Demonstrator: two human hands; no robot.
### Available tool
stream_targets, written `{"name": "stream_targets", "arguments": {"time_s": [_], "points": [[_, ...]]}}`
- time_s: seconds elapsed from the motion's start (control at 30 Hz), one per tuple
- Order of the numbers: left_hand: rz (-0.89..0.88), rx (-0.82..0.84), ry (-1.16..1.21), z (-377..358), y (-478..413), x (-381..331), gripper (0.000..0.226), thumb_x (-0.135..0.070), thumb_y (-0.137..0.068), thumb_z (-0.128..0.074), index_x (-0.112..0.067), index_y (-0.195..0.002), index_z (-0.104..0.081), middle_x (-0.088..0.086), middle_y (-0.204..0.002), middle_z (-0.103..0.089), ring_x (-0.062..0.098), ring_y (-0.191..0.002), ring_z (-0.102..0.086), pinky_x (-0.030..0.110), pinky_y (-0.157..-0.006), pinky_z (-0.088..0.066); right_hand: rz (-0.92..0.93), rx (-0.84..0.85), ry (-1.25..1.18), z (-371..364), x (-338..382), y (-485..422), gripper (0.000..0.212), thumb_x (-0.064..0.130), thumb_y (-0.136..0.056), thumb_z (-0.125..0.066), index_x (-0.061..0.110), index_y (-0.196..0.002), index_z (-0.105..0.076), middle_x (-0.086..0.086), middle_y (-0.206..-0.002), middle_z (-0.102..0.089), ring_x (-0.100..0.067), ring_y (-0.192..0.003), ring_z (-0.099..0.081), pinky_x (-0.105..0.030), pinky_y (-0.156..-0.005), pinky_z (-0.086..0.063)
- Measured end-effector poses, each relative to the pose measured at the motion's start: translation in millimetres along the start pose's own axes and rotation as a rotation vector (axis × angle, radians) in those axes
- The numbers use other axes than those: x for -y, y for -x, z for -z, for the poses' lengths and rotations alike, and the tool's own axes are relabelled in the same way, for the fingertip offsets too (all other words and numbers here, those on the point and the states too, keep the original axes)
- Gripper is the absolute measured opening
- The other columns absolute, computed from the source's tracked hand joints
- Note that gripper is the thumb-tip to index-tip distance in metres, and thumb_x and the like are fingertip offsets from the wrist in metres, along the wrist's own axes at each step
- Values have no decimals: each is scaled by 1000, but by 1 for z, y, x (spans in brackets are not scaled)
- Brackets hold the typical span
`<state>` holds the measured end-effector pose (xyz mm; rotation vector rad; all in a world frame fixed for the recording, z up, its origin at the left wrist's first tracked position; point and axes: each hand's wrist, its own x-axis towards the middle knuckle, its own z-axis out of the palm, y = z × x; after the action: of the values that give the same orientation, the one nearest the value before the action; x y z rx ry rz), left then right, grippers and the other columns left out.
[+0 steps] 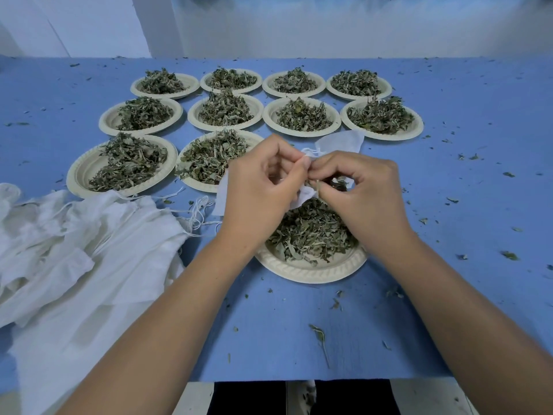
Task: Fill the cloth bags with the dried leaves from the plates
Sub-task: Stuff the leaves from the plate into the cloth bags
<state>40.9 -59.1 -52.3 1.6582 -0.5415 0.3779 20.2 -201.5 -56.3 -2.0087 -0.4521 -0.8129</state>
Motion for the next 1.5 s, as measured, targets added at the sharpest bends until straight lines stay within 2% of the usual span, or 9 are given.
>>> {"name": "stream_targets", "arguments": {"time_s": [0.27, 0.5, 0.63, 0.77, 1.0, 1.13, 1.2, 1.3, 1.5], "points": [[11, -121, -45, 4, -4, 5, 20, -9, -92, -64, -20, -77, -58, -6, -54, -56, 7, -44, -52, 19, -45, -43, -69, 195, -39, 19, -1, -7, 34, 10, -76, -78, 14, -107, -67, 1, -107, -65, -13, -104, -58, -29, -85, -46], [-9, -10, -15, 1, 0, 1, 13, -8, -90, -66, -12, -78, -62, -8, -56, -58, 2, -47, -54, 15, -47, -43, 119, 80, 49, 6, 1, -2, 6, -6, -79, -71, 0, -81, -73, -8, -78, -69, -16, -74, -65, -26, -70, -53], [-5, 0, -21, 0, 0, 2, 12, -7, -90, -66, -11, -79, -62, -8, -55, -57, 3, -46, -53, 15, -46, -43, 177, 164, 213, 3, 0, -2, 19, -15, -76, -63, 0, -82, -74, -4, -81, -71, -24, -79, -57, -34, -73, -47], [18, -128, 5, 4, -3, 3, 18, -7, -92, -64, -15, -76, -59, 0, -53, -57, 8, -41, -51, 19, -43, -43, 139, 11, 205, 16, 3, -3, 28, -1, -82, -52, 14, -89, -74, 11, -92, -69, -16, -95, -52, -38, -92, -29], [71, -122, 64, 6, -4, 1, 18, -6, -92, -64, -14, -77, -60, -4, -51, -57, 7, -40, -50, 18, -41, -42, 39, 383, 289, 11, 4, 0, 24, 26, -80, -59, 21, -103, -67, 23, -99, -60, -12, -127, -39, -34, -106, -12], [110, -215, 91, 9, -7, 3, 16, -7, -92, -64, -11, -78, -60, -6, -51, -56, 7, -40, -49, 18, -42, -41, 11, 244, 140, 25, 1, -6, 42, 32, -77, -72, 31, -116, -56, 18, -119, -55, -9, -116, -46, -37, -106, -29], [120, -234, 85, 9, -7, 3, 16, -8, -92, -64, -12, -78, -60, -6, -52, -56, 7, -40, -49, 18, -41, -41, -45, 294, 129, 25, -1, -7, 48, 27, -76, -78, 27, -116, -52, 10, -114, -53, -11, -100, -53, -24, -92, -40], [123, -231, 83, 8, -7, 3, 16, -8, -92, -65, -13, -77, -60, -6, -52, -56, 7, -40, -50, 18, -41, -41, -161, 325, 16, 16, -3, -6, 41, 5, -76, -78, 17, -108, -55, 3, -95, -59, -14, -78, -60, -30, -75, -52], [141, -247, 76, 8, -6, 2, 17, -9, -92, -65, -14, -76, -59, -6, -52, -55, 7, -40, -50, 19, -41, -41, -238, 311, -128, 18, -4, -6, 26, 0, -77, -76, 13, -95, -63, -1, -85, -66, -16, -78, -64, -24, -77, -54]]}}
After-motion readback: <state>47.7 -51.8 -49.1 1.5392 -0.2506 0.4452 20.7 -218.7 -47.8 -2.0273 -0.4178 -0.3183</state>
